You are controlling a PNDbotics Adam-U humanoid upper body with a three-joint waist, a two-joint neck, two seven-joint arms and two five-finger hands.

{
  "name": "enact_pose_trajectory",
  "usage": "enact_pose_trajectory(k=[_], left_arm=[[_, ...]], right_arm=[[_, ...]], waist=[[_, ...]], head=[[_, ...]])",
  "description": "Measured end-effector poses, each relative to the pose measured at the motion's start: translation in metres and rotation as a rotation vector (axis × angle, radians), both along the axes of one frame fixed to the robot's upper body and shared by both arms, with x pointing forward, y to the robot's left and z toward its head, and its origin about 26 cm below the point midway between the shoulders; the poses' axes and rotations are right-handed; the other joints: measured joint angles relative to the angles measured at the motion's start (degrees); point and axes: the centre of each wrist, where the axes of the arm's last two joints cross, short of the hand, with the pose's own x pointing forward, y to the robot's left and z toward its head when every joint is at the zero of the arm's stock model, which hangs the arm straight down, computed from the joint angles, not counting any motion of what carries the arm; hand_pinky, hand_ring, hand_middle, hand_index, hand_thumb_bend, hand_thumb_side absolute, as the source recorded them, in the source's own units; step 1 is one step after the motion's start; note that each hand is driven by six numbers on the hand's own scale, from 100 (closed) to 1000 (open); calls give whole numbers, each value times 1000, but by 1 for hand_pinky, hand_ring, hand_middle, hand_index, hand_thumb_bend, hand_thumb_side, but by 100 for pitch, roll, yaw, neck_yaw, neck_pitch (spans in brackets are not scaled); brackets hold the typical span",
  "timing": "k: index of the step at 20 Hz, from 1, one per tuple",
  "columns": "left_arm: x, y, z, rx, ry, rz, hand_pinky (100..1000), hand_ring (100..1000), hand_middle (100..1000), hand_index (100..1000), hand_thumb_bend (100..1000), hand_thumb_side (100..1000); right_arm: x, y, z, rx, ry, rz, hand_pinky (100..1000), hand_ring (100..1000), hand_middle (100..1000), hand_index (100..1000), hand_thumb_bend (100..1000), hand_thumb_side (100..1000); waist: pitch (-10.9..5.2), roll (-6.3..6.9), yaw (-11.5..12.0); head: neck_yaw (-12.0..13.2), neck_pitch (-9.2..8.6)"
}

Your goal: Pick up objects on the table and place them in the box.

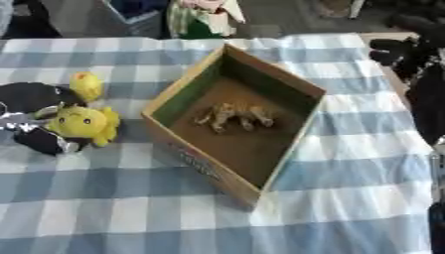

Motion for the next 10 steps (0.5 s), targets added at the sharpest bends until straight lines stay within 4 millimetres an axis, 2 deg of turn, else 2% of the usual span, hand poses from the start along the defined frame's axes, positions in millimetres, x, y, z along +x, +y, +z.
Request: enact_pose_trajectory(k=[1,2,6,10], left_arm=[[0,0,0,-1,0,-1,694,875,853,921,323,602],[0,0,0,-1,0,-2,632,810,745,824,251,303],[-1,-3,0,-23,-19,-24,612,788,712,795,192,293],[-2,-5,1,-43,-36,-42,594,771,689,779,179,292]], right_arm=[[0,0,0,0,0,-1,824,785,448,830,100,818],[0,0,0,0,0,-1,826,786,447,831,100,832],[0,-1,-1,-3,4,-3,827,787,447,833,100,835],[-1,-3,-3,-5,13,-5,827,787,447,834,100,835]], waist=[[0,0,0],[0,0,0],[0,-1,20],[-2,-2,42]], head=[[0,0],[0,0],[-3,2],[-7,6]])
